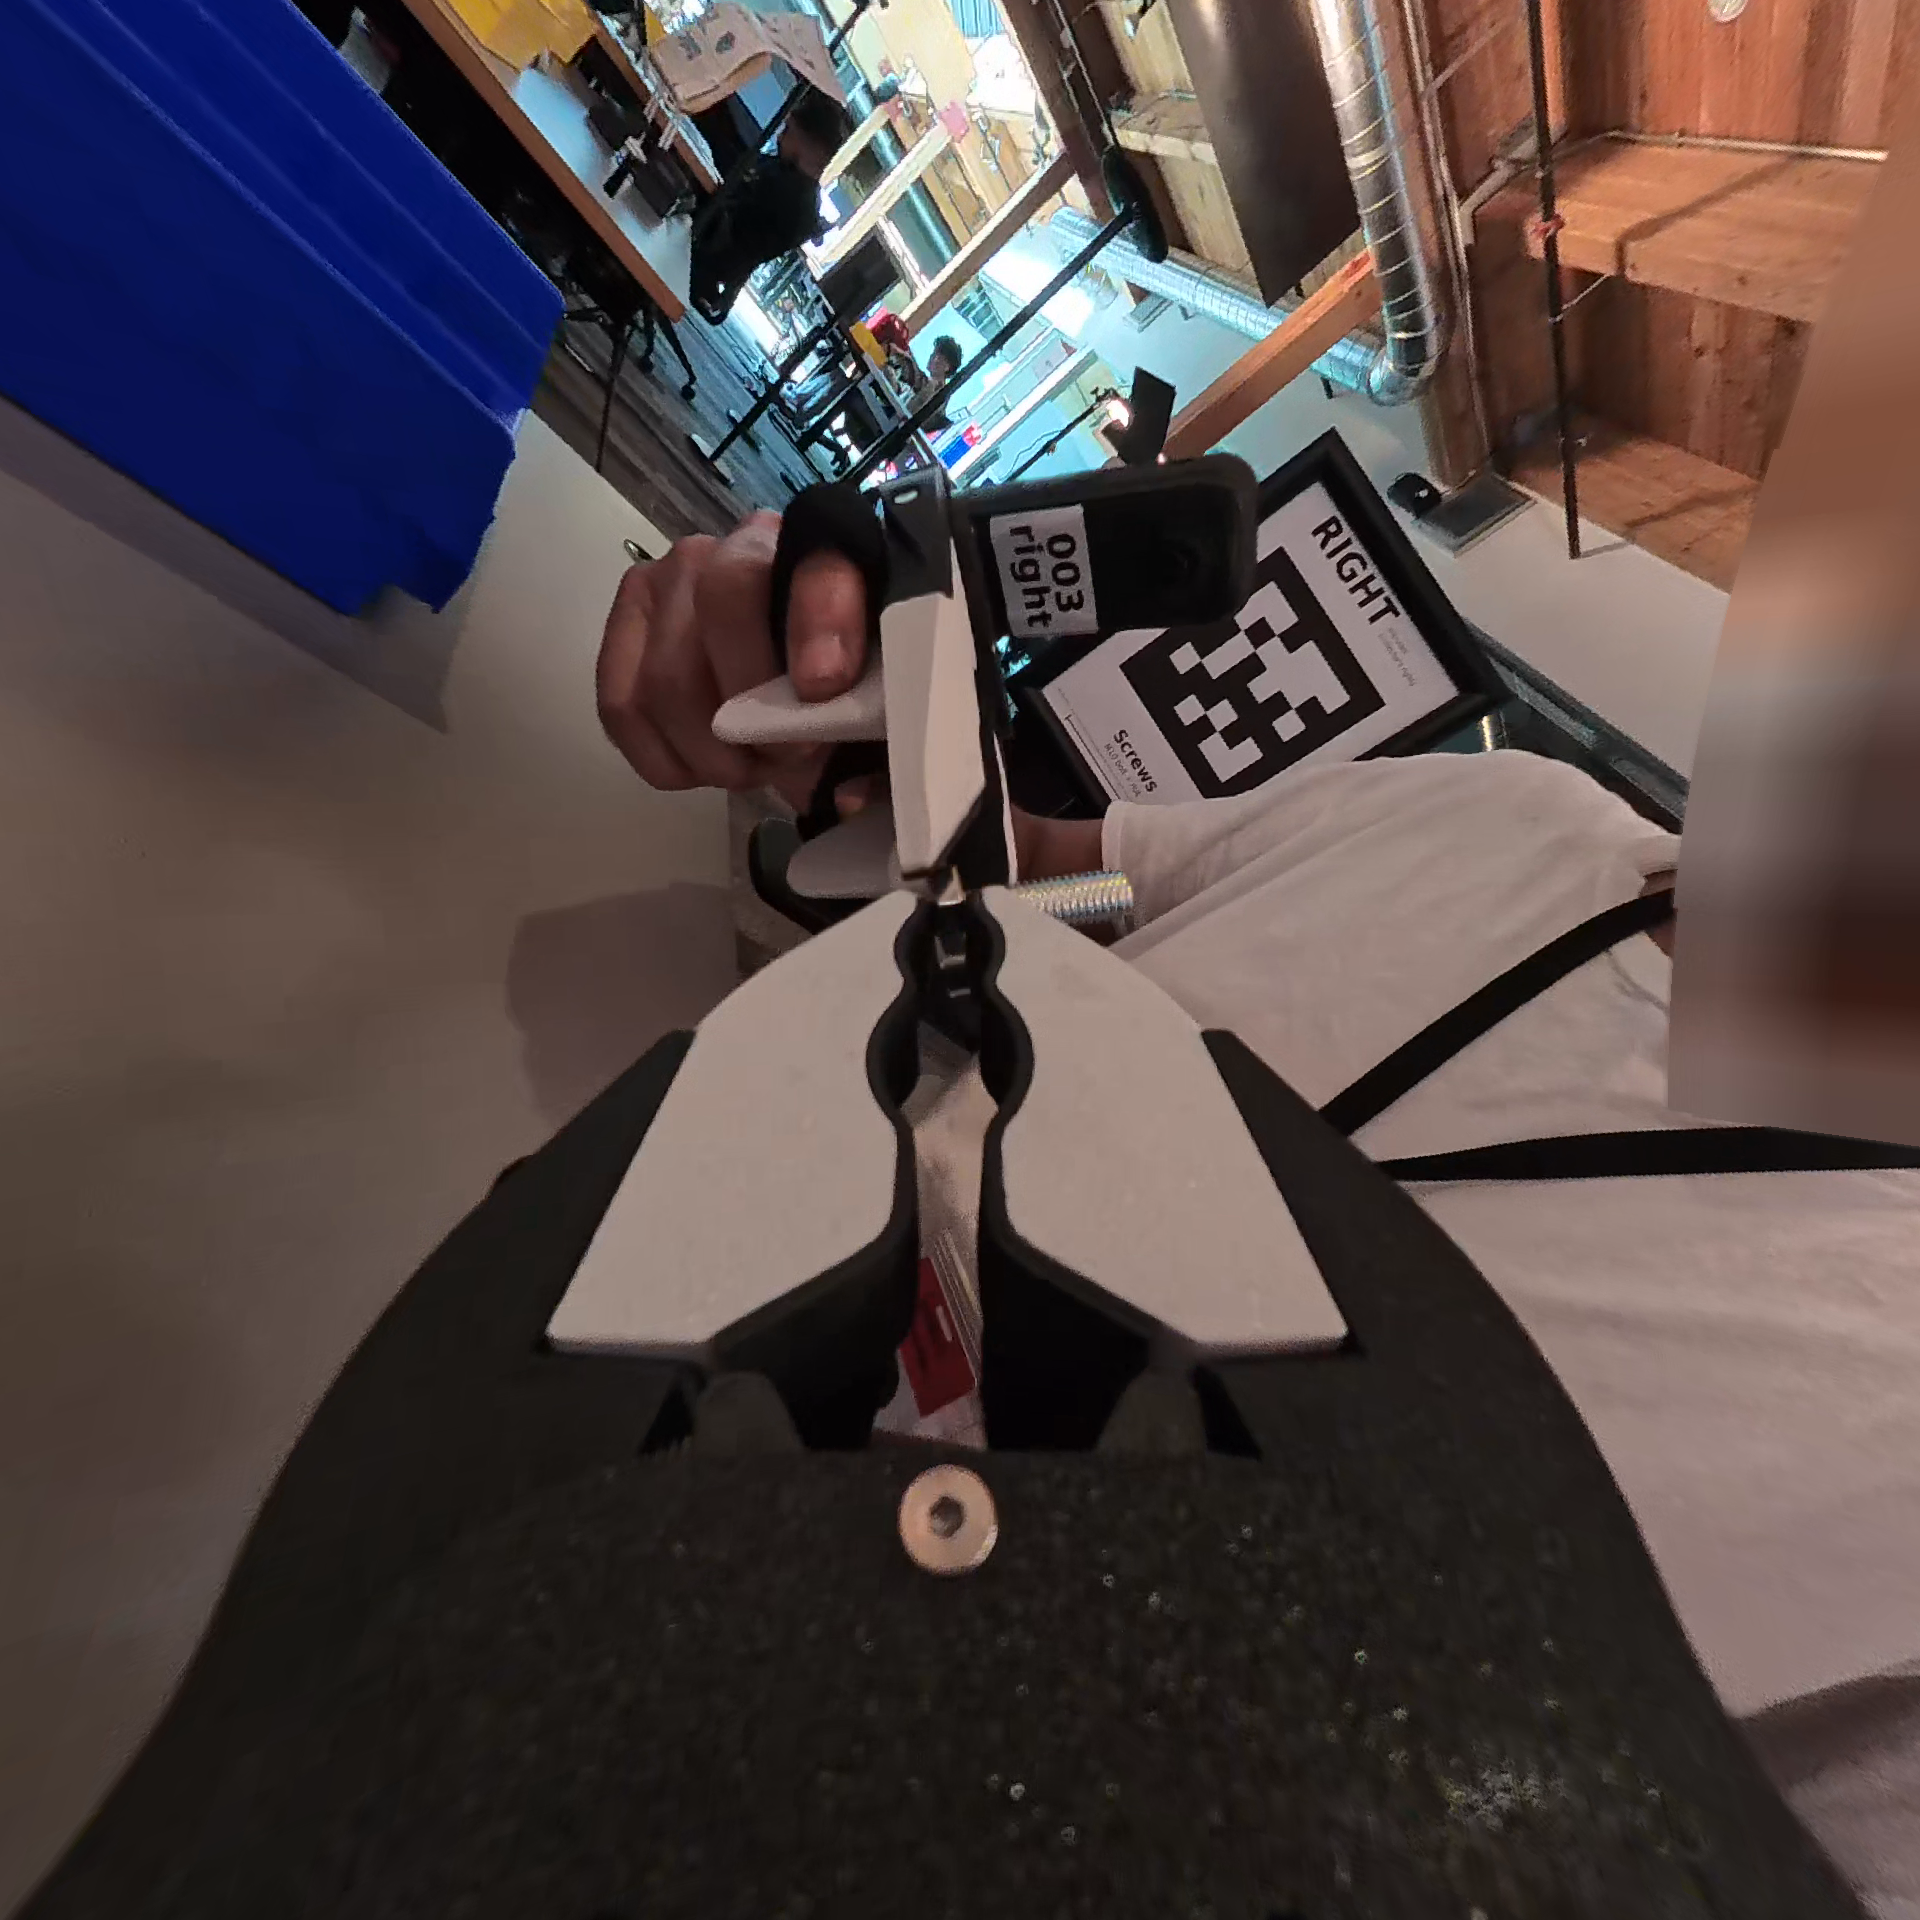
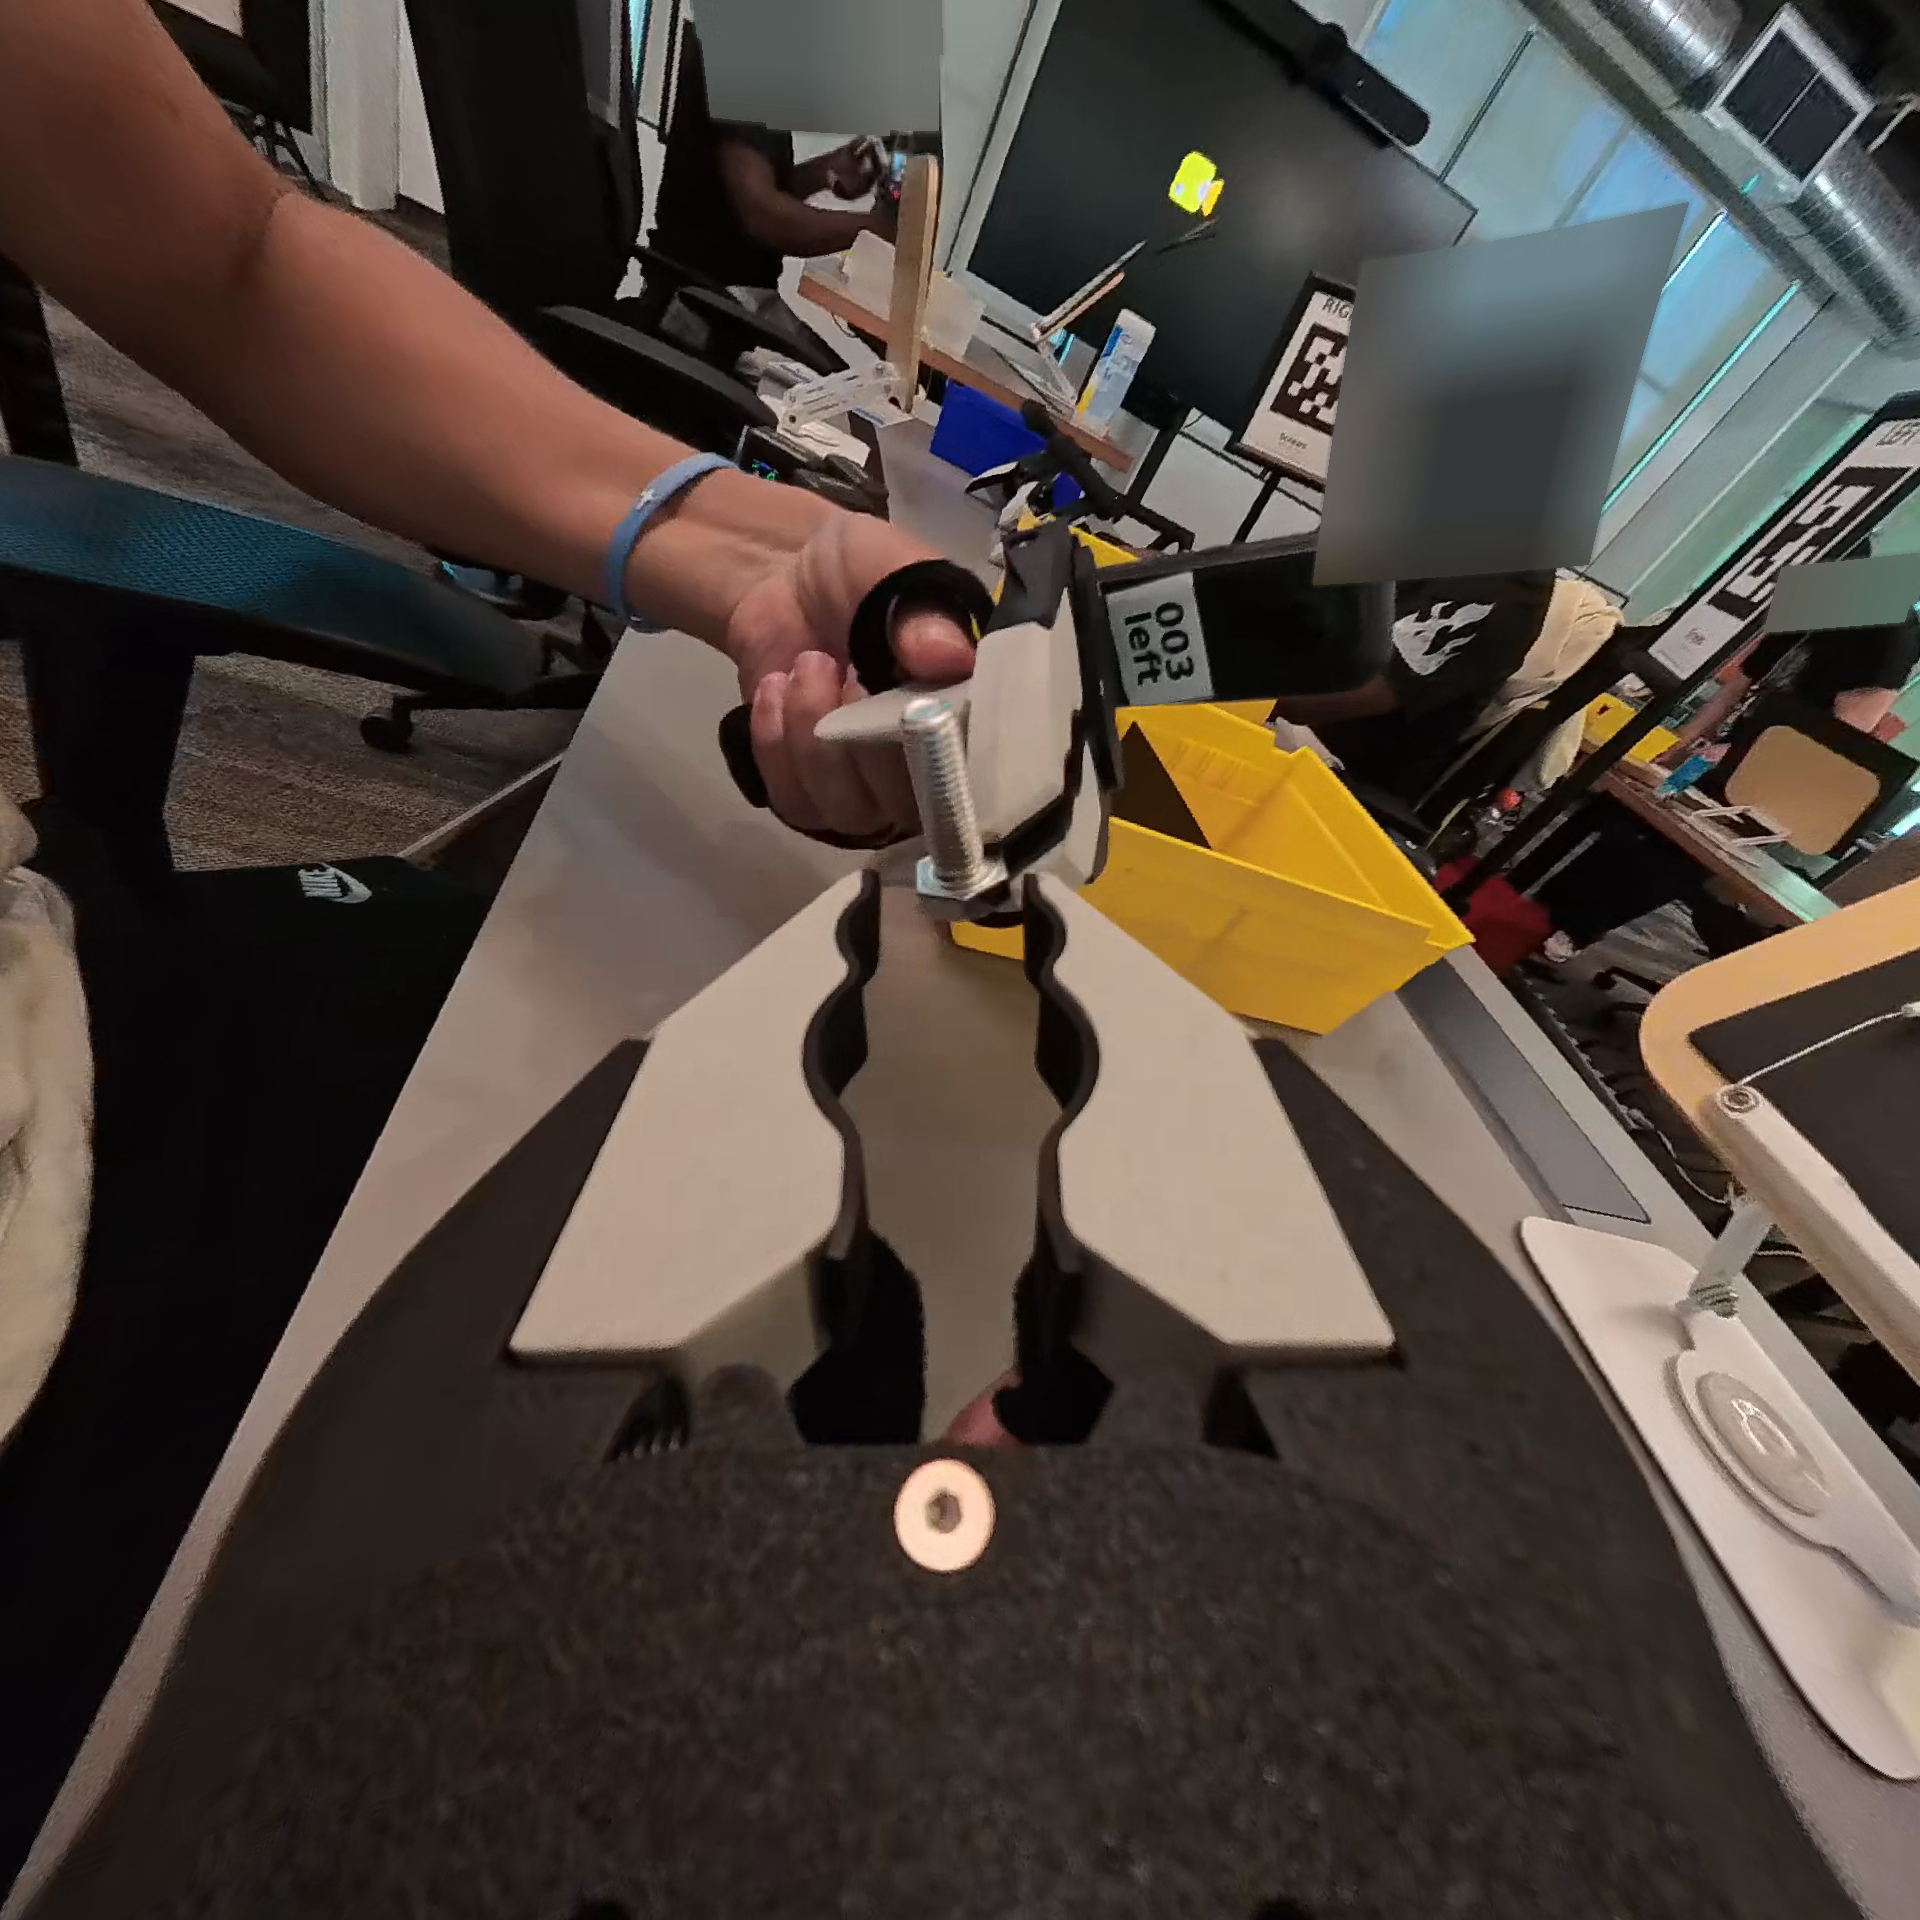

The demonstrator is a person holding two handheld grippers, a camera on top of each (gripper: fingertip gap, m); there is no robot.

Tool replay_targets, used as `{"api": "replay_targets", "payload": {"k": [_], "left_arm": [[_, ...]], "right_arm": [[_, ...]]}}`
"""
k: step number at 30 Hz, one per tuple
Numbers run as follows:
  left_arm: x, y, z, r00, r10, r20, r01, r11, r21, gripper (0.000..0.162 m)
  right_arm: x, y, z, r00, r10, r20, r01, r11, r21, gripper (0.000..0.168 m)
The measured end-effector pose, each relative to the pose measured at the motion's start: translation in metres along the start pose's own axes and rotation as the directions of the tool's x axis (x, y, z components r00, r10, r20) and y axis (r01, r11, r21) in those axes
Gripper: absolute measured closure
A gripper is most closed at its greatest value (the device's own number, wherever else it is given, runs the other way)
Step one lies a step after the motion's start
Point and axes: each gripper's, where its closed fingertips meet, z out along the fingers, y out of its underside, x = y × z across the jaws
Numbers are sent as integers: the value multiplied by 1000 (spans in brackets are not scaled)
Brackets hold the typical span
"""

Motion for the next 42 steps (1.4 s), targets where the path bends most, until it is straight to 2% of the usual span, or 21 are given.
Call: {"api": "replay_targets", "payload": {"k": [8, 24, 34, 37, 39, 40, 42], "left_arm": [[-4, 7, 5, 999, -28, -27, 27, 999, -28, 157], [-6, 3, 11, 998, -46, -53, 44, 999, -30, 157], [-9, 1, 14, 996, -68, -53, 68, 998, 4, 157], [-19, -2, 13, 998, -63, 3, 63, 998, 21, 157], [-30, -4, 9, 996, -26, 86, 25, 1000, 12, 157], [-38, -8, 4, 988, 17, 155, -19, 1000, 9, 158], [-62, -25, -16, 917, 141, 374, -147, 989, -11, 143]], "right_arm": [[-4, 0, -2, 1000, -19, 22, 19, 1000, 18, 153], [-3, 5, -9, 999, -32, 12, 32, 999, 4, 147], [1, 9, -11, 995, -86, -50, 86, 996, -16, 152], [7, 18, -10, 996, -51, -75, 48, 998, -50, 151], [11, 28, -10, 996, -8, -94, -2, 995, -104, 152], [15, 36, -12, 993, 25, -118, -41, 990, -137, 152], [24, 57, -19, 976, 117, -186, -157, 963, -217, 152]]}}
